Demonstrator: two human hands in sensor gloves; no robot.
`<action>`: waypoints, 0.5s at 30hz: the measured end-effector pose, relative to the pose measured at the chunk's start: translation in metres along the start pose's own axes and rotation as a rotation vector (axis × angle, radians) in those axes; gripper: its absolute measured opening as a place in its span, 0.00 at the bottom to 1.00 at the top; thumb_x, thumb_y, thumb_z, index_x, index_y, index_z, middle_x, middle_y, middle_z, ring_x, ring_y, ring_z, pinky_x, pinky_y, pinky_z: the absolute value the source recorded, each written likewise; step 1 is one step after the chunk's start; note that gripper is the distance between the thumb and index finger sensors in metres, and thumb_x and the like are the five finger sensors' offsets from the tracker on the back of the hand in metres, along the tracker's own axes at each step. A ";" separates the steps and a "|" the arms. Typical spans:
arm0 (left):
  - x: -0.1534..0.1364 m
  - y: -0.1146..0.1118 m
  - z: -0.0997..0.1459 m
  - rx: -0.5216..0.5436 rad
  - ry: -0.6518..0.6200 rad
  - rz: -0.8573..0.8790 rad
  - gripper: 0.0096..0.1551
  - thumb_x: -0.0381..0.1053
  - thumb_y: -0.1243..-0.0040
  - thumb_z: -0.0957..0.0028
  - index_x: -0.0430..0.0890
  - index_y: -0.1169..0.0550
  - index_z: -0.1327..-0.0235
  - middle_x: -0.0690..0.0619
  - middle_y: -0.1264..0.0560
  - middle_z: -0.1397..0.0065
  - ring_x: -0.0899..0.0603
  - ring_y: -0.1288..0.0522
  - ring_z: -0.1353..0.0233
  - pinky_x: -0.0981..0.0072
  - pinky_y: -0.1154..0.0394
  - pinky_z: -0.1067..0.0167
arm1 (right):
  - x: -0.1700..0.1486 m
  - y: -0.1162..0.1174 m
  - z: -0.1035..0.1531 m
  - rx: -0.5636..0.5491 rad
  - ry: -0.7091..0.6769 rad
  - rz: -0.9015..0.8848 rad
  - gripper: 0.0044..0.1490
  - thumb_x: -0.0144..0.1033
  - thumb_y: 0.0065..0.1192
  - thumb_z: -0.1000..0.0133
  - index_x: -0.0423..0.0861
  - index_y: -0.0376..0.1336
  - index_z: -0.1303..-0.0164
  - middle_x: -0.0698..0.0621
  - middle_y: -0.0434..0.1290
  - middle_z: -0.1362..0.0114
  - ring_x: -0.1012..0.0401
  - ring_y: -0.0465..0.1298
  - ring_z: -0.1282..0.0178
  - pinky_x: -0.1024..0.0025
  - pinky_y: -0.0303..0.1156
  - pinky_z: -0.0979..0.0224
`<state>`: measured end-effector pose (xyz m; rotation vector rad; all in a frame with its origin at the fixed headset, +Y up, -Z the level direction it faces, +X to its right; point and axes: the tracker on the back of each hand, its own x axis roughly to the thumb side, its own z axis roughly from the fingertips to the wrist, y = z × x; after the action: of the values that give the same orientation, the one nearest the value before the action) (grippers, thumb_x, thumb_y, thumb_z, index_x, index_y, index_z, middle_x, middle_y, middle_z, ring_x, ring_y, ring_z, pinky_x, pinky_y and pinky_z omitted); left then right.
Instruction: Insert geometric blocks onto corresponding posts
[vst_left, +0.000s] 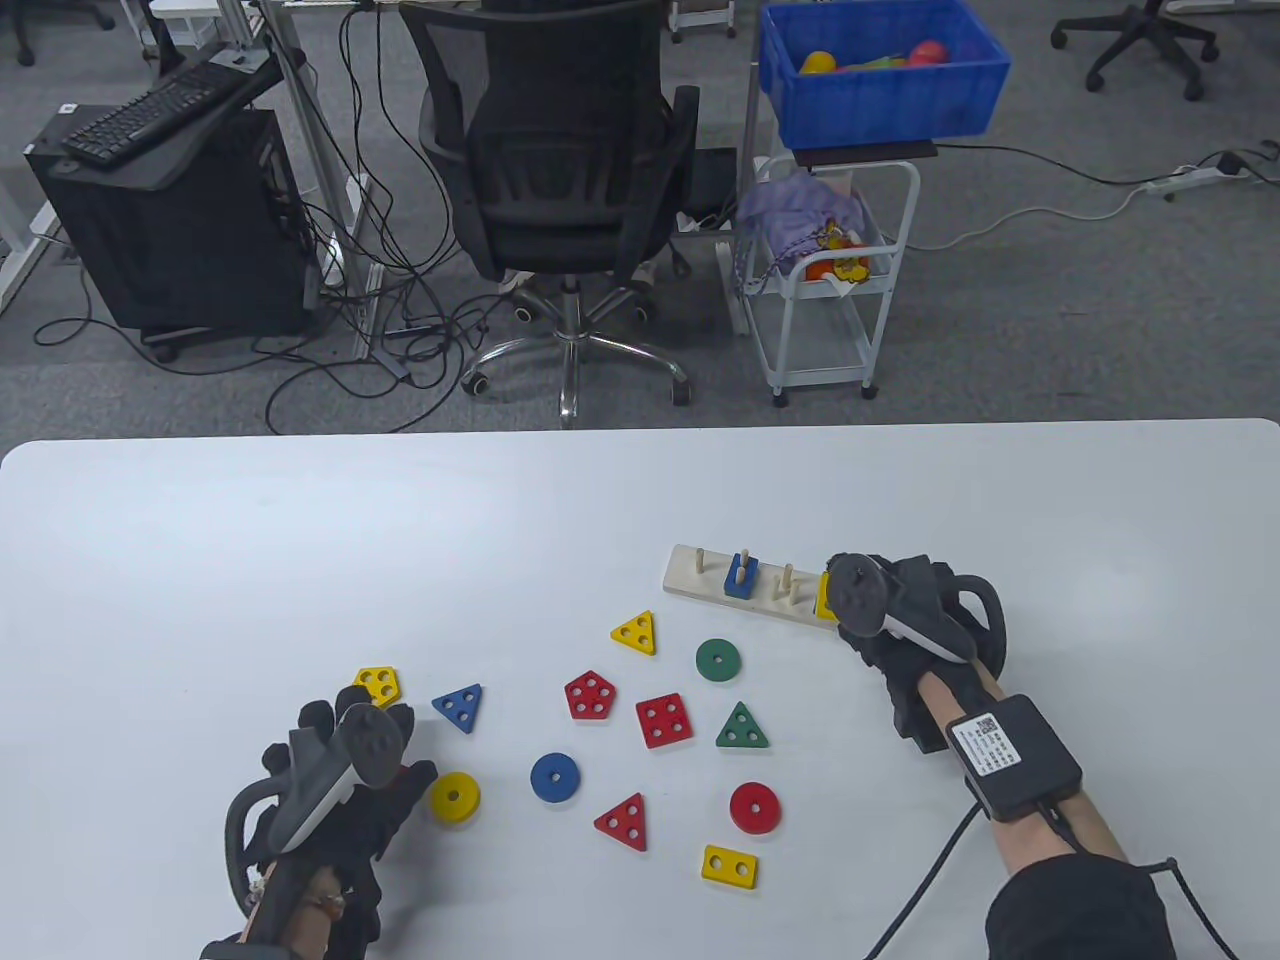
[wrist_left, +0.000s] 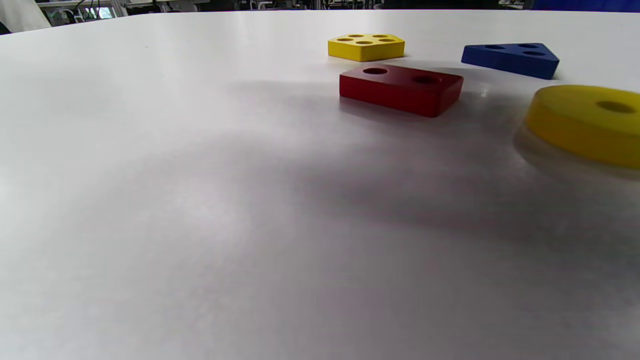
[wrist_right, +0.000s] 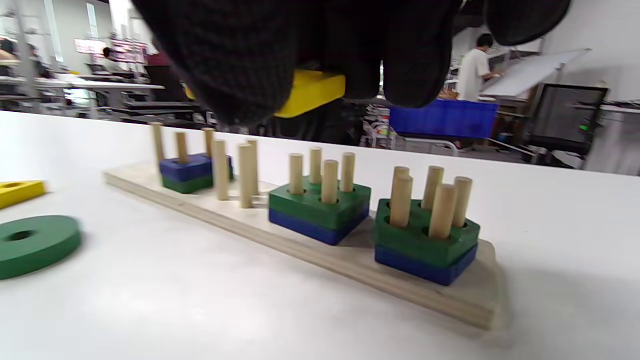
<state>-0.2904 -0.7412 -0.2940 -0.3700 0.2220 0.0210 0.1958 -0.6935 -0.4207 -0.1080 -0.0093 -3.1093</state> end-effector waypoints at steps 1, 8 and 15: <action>-0.001 0.000 0.000 0.000 0.003 0.001 0.45 0.78 0.60 0.61 0.75 0.47 0.24 0.65 0.64 0.13 0.45 0.63 0.12 0.38 0.59 0.19 | 0.000 0.003 -0.008 0.013 0.026 0.002 0.43 0.42 0.72 0.54 0.51 0.58 0.28 0.47 0.67 0.24 0.45 0.70 0.27 0.32 0.59 0.25; -0.002 0.000 -0.001 -0.013 0.006 0.000 0.45 0.78 0.60 0.61 0.75 0.47 0.24 0.65 0.64 0.13 0.45 0.63 0.12 0.38 0.59 0.19 | -0.004 0.020 -0.028 0.082 0.111 0.035 0.42 0.41 0.72 0.53 0.53 0.57 0.28 0.49 0.65 0.22 0.46 0.68 0.24 0.32 0.56 0.22; -0.002 0.000 -0.001 -0.020 0.008 -0.005 0.45 0.78 0.60 0.61 0.75 0.47 0.24 0.65 0.64 0.13 0.44 0.63 0.12 0.38 0.59 0.19 | -0.007 0.023 -0.027 0.078 0.121 0.000 0.44 0.41 0.72 0.53 0.55 0.55 0.26 0.50 0.62 0.20 0.46 0.63 0.19 0.30 0.53 0.21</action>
<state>-0.2927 -0.7420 -0.2946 -0.3909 0.2291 0.0173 0.2019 -0.7166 -0.4485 0.0819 -0.1277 -3.1047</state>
